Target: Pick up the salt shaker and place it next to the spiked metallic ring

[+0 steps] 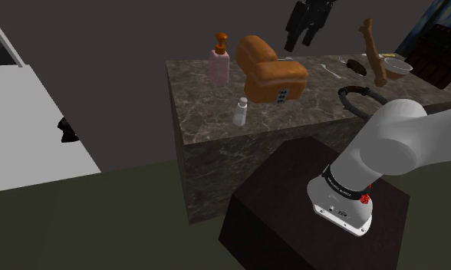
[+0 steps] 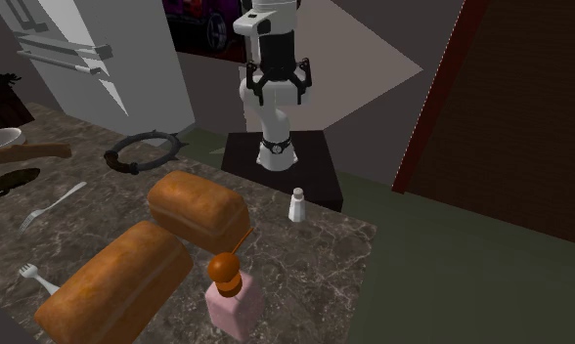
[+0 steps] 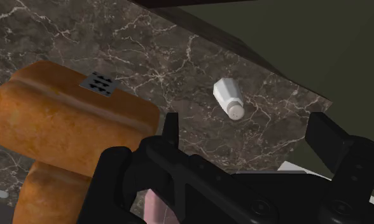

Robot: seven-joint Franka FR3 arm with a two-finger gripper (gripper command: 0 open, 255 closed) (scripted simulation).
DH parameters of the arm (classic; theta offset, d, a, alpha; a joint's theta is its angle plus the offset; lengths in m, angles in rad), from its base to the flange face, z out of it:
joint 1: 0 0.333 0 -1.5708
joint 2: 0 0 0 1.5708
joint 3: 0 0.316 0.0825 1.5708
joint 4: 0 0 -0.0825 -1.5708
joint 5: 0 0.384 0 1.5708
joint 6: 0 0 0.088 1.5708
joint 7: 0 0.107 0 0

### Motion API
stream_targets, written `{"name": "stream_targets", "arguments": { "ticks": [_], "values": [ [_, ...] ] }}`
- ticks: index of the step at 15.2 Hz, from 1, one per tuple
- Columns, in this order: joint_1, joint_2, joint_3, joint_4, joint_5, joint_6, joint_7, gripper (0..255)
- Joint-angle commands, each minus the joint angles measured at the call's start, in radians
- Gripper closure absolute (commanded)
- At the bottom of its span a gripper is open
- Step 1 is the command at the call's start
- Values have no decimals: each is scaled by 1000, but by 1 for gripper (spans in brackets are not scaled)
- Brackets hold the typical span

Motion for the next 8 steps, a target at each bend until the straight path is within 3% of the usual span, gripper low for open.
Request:
{"name": "stream_targets", "arguments": {
  "ticks": [1,8],
  "values": [
    [0,0,0,0,0,0,0,0],
    [15,186,11,-73,29,193,1,0]
  ]
}}
